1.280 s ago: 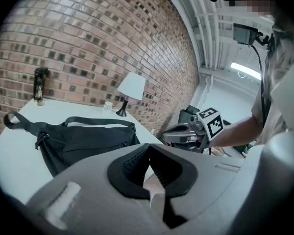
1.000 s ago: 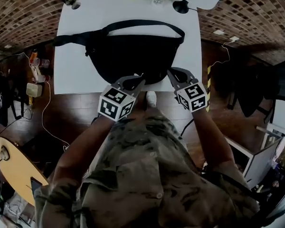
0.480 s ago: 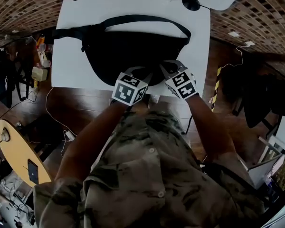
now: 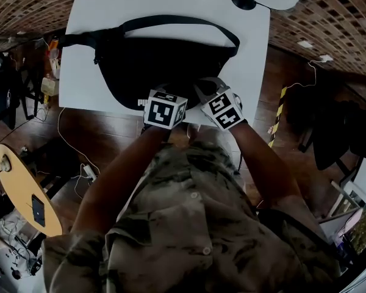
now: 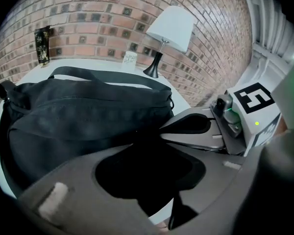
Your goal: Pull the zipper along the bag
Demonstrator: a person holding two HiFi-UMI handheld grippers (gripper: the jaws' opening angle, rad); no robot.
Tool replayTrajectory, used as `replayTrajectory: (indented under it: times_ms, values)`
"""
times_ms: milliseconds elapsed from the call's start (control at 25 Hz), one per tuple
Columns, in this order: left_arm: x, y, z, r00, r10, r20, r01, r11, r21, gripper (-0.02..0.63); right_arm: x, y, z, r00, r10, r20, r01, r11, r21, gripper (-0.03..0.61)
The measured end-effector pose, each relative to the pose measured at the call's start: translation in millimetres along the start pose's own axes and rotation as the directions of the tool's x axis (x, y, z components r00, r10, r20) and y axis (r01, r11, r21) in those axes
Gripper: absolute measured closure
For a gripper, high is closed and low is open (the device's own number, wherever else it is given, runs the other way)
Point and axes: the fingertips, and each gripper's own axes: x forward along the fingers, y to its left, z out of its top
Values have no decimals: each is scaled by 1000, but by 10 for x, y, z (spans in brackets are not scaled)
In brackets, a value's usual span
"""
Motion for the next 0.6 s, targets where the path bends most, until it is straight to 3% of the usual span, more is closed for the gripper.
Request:
replayTrajectory:
  times_ms: [160,360,480,600]
  values:
    - [66,64,-6,996,91,-20,-91,996,-6,468,6,18,-30,1000,18,-6,-18,1000,-3,577]
    - [75,119,3,973,230,-2,-230,973,32,486,12,27,-28,1000,20,-2,-20,999,-34,578]
    - [53,165,-7,966,260,15,-260,965,42,574,21,39,-30,1000,22,-2,-22,999,-43,578]
    - [59,154,-10,966,257,11,-257,965,53,588,28,38,-34,1000,28,-3,-28,998,-49,578]
